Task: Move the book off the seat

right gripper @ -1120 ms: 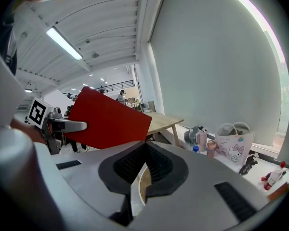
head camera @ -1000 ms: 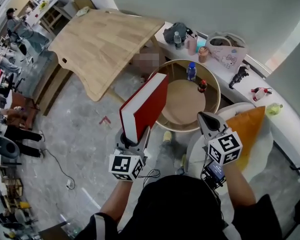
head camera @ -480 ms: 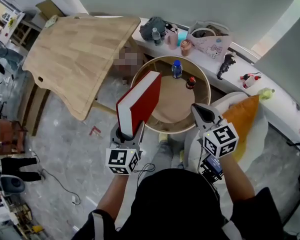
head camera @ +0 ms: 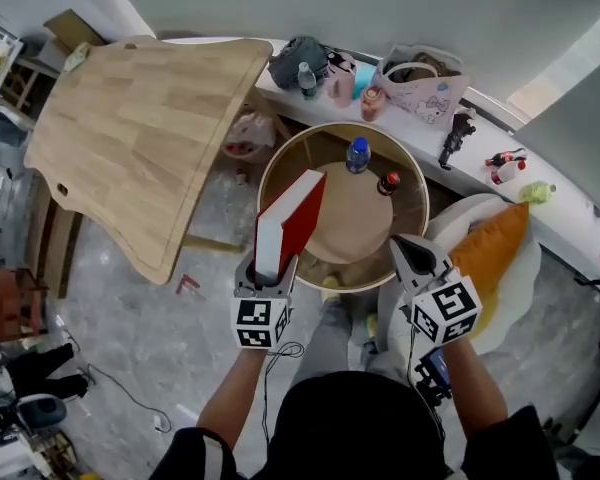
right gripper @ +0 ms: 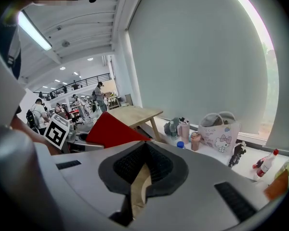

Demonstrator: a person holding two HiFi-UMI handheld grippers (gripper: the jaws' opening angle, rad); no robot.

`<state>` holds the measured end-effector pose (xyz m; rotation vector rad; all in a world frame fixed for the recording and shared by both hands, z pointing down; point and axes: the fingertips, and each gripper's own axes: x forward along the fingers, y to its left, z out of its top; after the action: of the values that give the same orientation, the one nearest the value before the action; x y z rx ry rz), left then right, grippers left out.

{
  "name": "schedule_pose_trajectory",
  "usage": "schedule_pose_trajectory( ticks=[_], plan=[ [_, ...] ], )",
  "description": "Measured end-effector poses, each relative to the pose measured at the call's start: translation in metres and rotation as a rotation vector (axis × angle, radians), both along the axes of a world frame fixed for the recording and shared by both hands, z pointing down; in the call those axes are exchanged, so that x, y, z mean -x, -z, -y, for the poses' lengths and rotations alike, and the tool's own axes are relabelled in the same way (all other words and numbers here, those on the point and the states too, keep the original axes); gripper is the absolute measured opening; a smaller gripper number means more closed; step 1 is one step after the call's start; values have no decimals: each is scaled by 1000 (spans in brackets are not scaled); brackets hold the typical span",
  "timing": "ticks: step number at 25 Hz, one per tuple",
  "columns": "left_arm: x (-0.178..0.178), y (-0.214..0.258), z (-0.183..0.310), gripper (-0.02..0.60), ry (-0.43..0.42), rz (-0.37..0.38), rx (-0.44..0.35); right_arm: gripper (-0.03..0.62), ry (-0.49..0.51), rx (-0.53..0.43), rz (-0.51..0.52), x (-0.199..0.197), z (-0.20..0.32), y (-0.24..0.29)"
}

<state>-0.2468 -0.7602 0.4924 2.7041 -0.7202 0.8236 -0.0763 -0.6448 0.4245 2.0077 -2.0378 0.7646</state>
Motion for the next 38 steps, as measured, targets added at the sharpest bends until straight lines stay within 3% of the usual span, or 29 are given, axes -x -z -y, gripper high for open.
schedule_pose_trajectory(
  ticks=[8,19,24,29,31,35,38],
  plan=[
    [-25,-84,34,247,-61,229,-52,6,-72,47,50,-14,13,-54],
    [-74,-163,4,247,-162,386,70,6,-139,80,90,-27,-3,-108],
    [-82,-173,-3,247,-186,473,-3,6,-162,96,105,-29,-16,-117],
    [-90,-175,-6,247,-234,514,-14,6,-169,99,115,-24,-20,-120],
    [-99,-178,-14,247,-292,550,-34,6,-171,94,118,-23,-22,-121],
    [-125,-188,-47,255,-520,646,-137,6,-216,99,131,-27,-29,-124],
    [-132,-193,-64,285,-587,629,-129,6,-240,98,133,-31,-38,-127]
  ],
)
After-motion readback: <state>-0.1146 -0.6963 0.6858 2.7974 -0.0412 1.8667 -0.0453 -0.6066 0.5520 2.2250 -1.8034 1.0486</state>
